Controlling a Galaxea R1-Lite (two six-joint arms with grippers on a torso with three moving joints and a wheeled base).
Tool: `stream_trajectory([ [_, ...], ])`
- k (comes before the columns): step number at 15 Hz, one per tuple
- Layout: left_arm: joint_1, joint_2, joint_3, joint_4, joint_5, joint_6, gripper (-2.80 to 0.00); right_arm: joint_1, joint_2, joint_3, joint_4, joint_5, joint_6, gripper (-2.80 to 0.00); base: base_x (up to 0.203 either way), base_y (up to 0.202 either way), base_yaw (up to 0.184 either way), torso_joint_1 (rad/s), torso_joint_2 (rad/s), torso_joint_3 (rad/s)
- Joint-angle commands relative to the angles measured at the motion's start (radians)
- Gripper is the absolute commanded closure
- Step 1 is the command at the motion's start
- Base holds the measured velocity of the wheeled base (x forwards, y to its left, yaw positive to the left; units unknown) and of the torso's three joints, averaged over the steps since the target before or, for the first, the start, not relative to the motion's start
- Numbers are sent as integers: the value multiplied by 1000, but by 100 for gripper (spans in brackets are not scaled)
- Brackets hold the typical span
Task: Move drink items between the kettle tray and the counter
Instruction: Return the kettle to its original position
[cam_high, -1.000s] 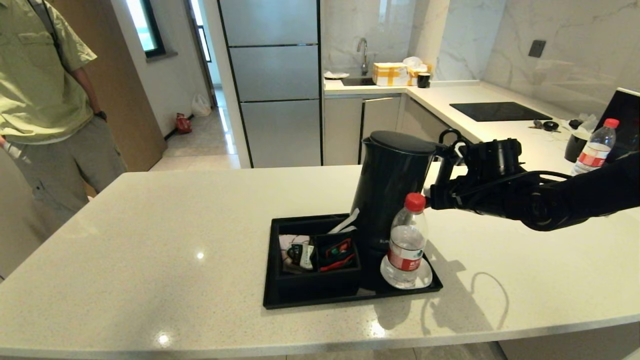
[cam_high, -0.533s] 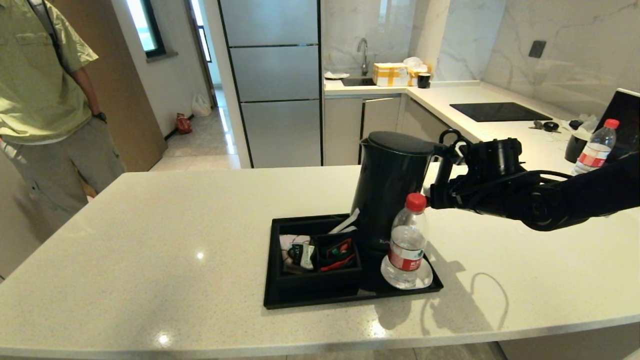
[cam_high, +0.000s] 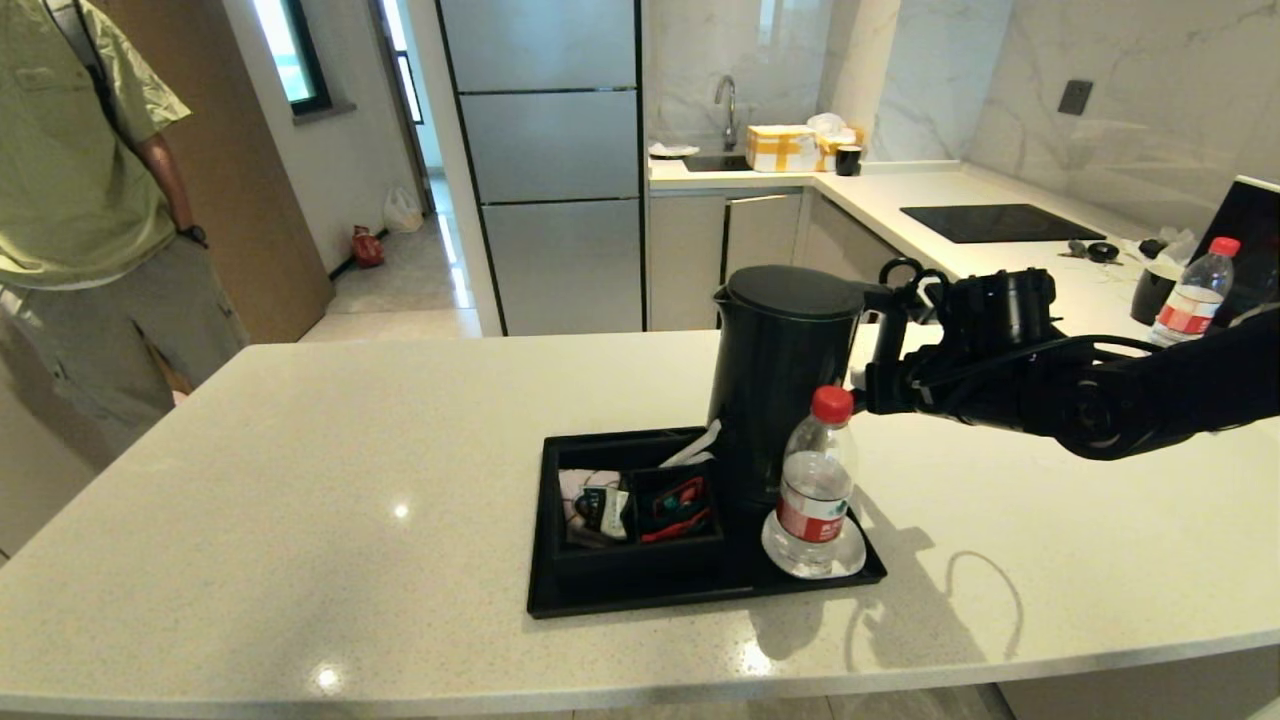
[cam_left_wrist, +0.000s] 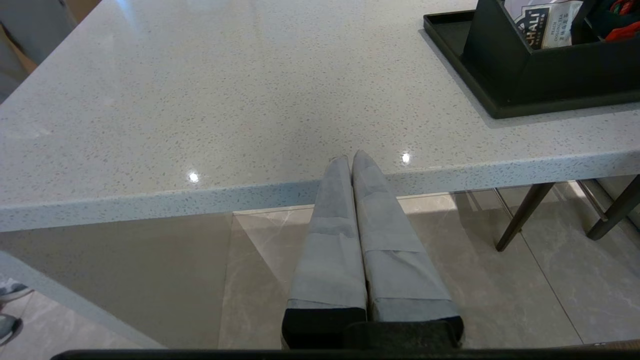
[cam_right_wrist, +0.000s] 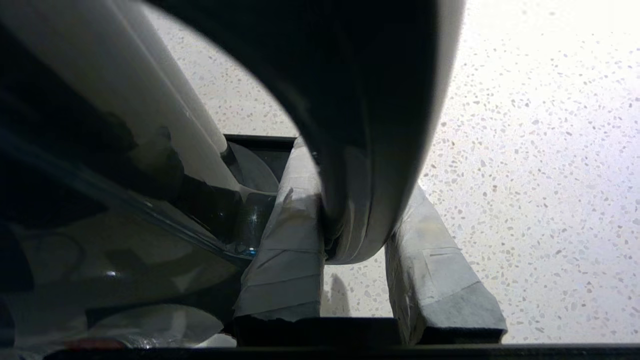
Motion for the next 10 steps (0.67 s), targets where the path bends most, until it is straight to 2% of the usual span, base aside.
stream_trajectory([
  [1,0,0,0,1,-1,0,0,3,-22,27,-46,-18,0,0,0,0,0,0,0,0],
  [4,0,0,0,1,-1,0,0,11,-23,56,-95,-32,-4,0,0,0,0,0,0,0],
  [10,0,0,0,1,-1,0,0,23,-12,65,-96,-31,-16,0,0,0,0,0,0,0],
])
